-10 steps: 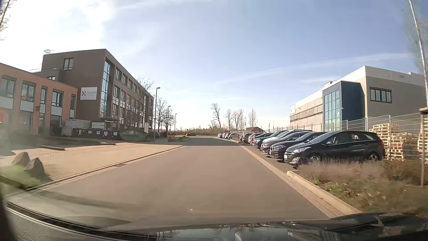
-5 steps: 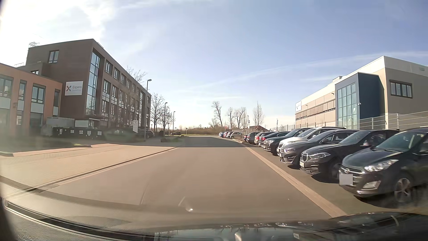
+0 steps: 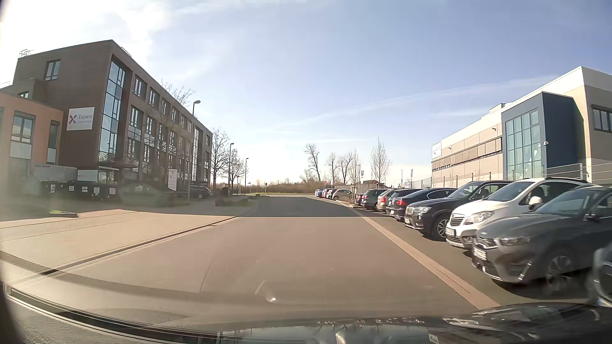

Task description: Follow the waypoints while adhering to traffic rules and regulations

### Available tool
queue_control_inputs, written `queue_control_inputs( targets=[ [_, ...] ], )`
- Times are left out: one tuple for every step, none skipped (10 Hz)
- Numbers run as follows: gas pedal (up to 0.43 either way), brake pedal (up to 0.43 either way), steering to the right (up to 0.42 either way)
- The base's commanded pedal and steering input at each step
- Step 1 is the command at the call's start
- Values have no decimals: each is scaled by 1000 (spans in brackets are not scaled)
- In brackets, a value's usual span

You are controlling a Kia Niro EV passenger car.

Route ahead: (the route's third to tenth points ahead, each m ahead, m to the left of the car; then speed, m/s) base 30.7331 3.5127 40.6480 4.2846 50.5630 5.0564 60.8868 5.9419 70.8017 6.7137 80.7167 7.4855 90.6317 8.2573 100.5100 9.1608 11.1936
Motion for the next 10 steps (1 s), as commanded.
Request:
queue_control_inputs(
  targets=[
    [169, 0, -3],
    [169, 0, -4],
    [169, 0, -3],
    [169, 0, -3],
    [169, 0, -4],
    [169, 0, -4],
    [169, 0, -4],
    [177, 0, -3],
    [177, 0, -4],
    [189, 0, -3]
  ],
)
